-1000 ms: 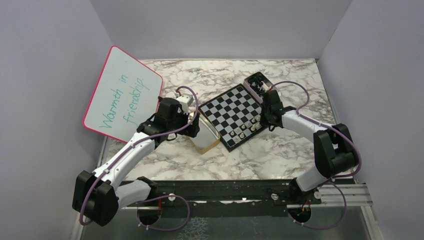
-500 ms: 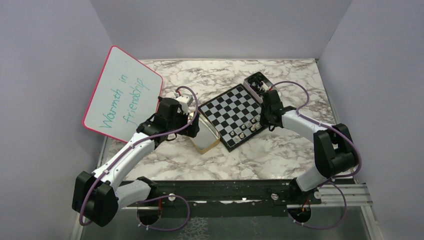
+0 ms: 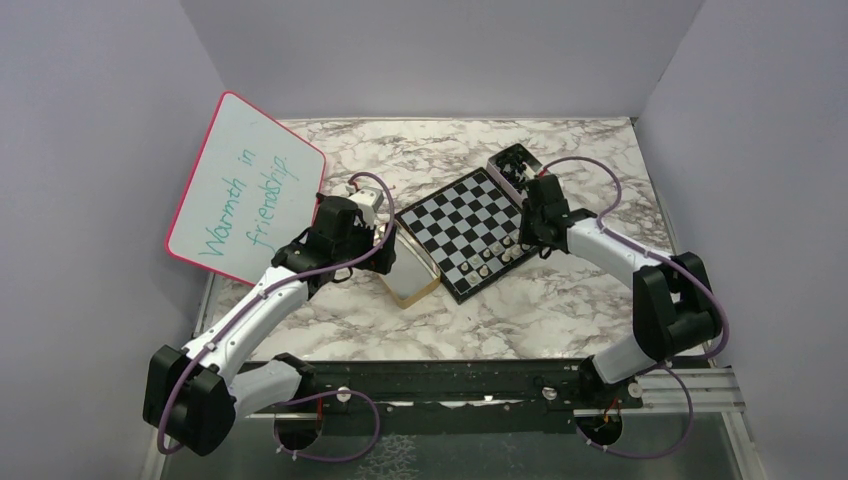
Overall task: Set up the chess pieces on the board
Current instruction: Place the chess piece on the chessboard, then pick up the chess piece from the storage box.
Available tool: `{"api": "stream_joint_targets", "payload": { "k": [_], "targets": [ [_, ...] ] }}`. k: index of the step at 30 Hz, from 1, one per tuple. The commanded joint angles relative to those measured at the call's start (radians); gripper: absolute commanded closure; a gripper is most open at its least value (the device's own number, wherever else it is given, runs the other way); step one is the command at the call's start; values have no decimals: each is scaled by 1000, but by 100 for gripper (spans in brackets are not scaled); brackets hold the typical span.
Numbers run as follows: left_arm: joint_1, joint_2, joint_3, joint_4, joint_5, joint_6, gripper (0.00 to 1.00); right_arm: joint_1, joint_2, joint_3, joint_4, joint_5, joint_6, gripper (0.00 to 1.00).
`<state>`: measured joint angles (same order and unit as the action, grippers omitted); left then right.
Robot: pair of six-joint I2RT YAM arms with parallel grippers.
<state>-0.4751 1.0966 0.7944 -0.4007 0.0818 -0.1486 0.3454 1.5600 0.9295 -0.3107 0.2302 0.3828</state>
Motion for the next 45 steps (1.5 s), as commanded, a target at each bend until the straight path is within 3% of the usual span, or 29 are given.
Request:
{"api": "stream_joint_targets", "payload": {
  "k": [1, 9, 18, 21, 22, 26, 32, 45],
  "targets": [
    [-3, -27, 14, -37, -107, -15, 1, -5, -83, 45, -55, -6, -19, 65],
    [-3, 14, 78, -83, -171, -3, 1, -4, -260, 48, -100, -87, -27, 55],
    [13, 137, 168, -113, -255, -2, 23, -5, -498, -34, -72, -293, -62, 36],
    [14, 187, 173, -104, -249, -8, 31, -5, -559, -73, -60, -352, -56, 13],
    [15, 204, 173, -104, -247, -11, 35, -4, -578, -87, -53, -369, -56, 11],
    [18, 247, 175, -89, -278, -24, 40, -5, -635, -126, -34, -394, -57, 10],
    [18, 317, 213, -43, -217, -34, 53, -5, -645, -134, -49, -389, -63, 10],
    [18, 407, 266, -69, -197, -81, 62, -5, -622, -137, -36, -397, -81, 10]
  ]
}}
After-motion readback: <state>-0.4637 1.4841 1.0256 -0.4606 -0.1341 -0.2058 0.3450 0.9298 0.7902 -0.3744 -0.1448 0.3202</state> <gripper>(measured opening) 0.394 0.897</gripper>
